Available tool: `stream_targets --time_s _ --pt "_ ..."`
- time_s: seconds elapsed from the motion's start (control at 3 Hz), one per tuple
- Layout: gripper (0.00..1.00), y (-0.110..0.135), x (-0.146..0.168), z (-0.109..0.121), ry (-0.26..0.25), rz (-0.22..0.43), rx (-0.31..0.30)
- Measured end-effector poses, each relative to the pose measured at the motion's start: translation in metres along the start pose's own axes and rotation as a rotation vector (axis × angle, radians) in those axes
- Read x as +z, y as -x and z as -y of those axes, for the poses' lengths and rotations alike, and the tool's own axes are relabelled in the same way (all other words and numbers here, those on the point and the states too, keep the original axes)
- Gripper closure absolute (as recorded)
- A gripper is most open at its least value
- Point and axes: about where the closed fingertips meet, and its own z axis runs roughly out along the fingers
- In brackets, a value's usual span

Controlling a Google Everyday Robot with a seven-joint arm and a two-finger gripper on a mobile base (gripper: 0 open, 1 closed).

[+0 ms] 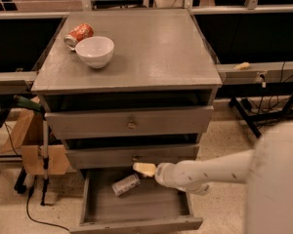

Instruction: Pick blue plastic bottle from bottom drawer and place on counter

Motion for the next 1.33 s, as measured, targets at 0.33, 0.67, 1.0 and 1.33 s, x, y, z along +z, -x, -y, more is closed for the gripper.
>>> stream_targets --time_s 0.33,0.67,1.0,1.33 --pt "0.0 -0.034 0.055 -0.015 -0.01 -0.066 0.025" --pt "0.0 -0.035 0.058 -0.015 -0.001 -0.073 0.03" --pt "0.0 -0.042 0.075 -0.017 -0.028 -0.097 0.014" --pt "0.0 -0.064 0.115 -0.034 -0.015 -0.183 -0.025"
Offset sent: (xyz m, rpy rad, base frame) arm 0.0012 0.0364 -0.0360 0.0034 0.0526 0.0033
